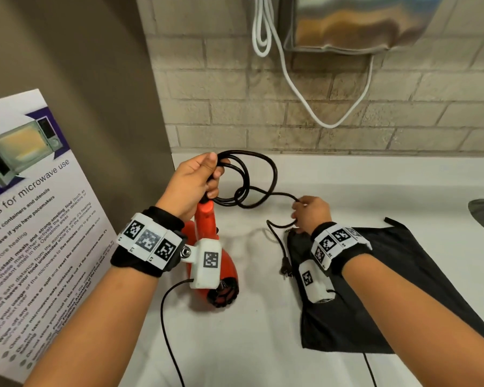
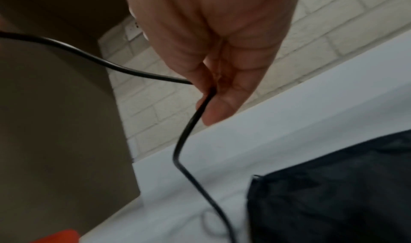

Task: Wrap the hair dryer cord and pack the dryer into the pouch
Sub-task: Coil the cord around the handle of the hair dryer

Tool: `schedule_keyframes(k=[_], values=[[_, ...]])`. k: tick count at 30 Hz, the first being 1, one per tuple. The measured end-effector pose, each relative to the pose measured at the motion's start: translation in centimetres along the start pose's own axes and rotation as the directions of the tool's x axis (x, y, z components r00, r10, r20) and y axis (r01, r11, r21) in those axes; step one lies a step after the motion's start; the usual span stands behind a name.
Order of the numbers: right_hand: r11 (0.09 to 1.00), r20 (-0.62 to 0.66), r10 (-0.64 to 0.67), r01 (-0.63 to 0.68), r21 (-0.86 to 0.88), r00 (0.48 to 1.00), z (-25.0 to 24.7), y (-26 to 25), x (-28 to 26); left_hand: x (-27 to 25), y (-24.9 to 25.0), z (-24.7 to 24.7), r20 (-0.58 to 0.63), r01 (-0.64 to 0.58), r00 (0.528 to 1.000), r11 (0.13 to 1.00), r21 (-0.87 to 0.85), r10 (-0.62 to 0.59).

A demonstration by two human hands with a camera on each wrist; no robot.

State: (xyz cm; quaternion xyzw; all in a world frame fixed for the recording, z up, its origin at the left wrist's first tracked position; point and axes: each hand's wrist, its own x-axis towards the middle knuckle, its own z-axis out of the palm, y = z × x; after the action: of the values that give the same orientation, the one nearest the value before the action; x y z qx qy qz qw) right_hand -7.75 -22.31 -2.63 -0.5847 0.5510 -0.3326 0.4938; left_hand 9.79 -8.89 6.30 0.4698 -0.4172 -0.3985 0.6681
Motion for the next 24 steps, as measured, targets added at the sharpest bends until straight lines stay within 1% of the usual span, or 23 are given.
schedule_keyframes(k=[1,3,5,7,9,11,13,15,16,17,19,20,21,22,23,24], values=[[0.996,-0.007,0.028,-0.029,-0.087,1.000,-0.5,0.5,0.5,0.0,0.0,-0.2,0.001,0.001,1.000,1.000,-0.006,-0.001],[0.957,-0.015,0.050,-0.053,-0.287,0.999,-1.0,1.3,1.0,0.0,0.0,-0.3,0.018,0.010,1.000,1.000,-0.007,-0.010],[0.908,-0.014,0.062,-0.062,-0.414,0.998,-1.2,1.8,1.3,-0.1,0.0,-0.2,0.044,0.017,0.999,1.000,0.006,-0.017],[0.835,-0.018,0.069,-0.068,-0.546,0.997,-1.4,1.8,1.3,-0.2,0.1,-0.2,0.058,0.023,0.998,1.000,0.001,-0.023],[0.738,-0.042,0.097,-0.100,-0.667,0.994,-1.9,1.8,1.0,-0.3,0.2,-0.6,0.048,0.026,0.999,0.999,-0.020,-0.025],[0.642,-0.070,0.136,-0.142,-0.754,0.988,-2.7,2.3,0.8,-0.4,0.3,-1.0,0.032,0.020,0.999,0.999,-0.031,-0.019],[0.569,-0.079,0.147,-0.149,-0.809,0.986,-3.3,2.6,0.5,-0.5,0.4,-1.1,0.036,0.016,0.999,1.000,-0.027,-0.015],[0.534,-0.064,0.110,-0.114,-0.838,0.992,-3.5,2.4,0.3,-0.6,0.3,-0.9,0.055,0.019,0.998,1.000,-0.011,-0.019],[0.543,-0.046,0.078,-0.081,-0.836,0.996,-3.4,2.0,0.2,-0.6,0.2,-0.6,0.069,0.021,0.997,1.000,0.004,-0.021],[0.582,-0.023,0.026,-0.034,-0.812,0.999,-3.2,1.4,-0.1,-0.5,0.1,-0.3,0.083,0.020,0.996,1.000,0.021,-0.022],[0.711,-0.003,-0.149,0.105,-0.696,0.989,-2.6,-0.6,-1.2,-0.4,0.0,0.3,0.100,0.018,0.995,0.999,0.048,-0.023],[0.768,-0.008,-0.273,0.213,-0.603,0.962,-2.2,-1.8,-2.0,-0.3,-0.1,0.5,0.103,0.018,0.994,0.998,0.057,-0.024],[0.805,-0.022,-0.404,0.345,-0.482,0.914,-1.8,-3.0,-3.0,-0.2,-0.1,0.7,0.105,0.017,0.994,0.998,0.066,-0.024],[0.813,-0.042,-0.521,0.480,-0.328,0.853,-1.4,-4.1,-4.0,-0.1,-0.1,0.9,0.106,0.014,0.994,0.997,0.074,-0.022],[0.794,-0.053,-0.599,0.584,-0.168,0.799,-1.0,-5.0,-5.3,-0.1,-0.2,1.0,0.106,0.012,0.994,0.997,0.081,-0.020],[0.766,-0.039,-0.643,0.642,-0.035,0.765,-0.7,-5.9,-6.5,0.0,-0.2,1.1,0.103,0.010,0.995,0.996,0.085,-0.018]])
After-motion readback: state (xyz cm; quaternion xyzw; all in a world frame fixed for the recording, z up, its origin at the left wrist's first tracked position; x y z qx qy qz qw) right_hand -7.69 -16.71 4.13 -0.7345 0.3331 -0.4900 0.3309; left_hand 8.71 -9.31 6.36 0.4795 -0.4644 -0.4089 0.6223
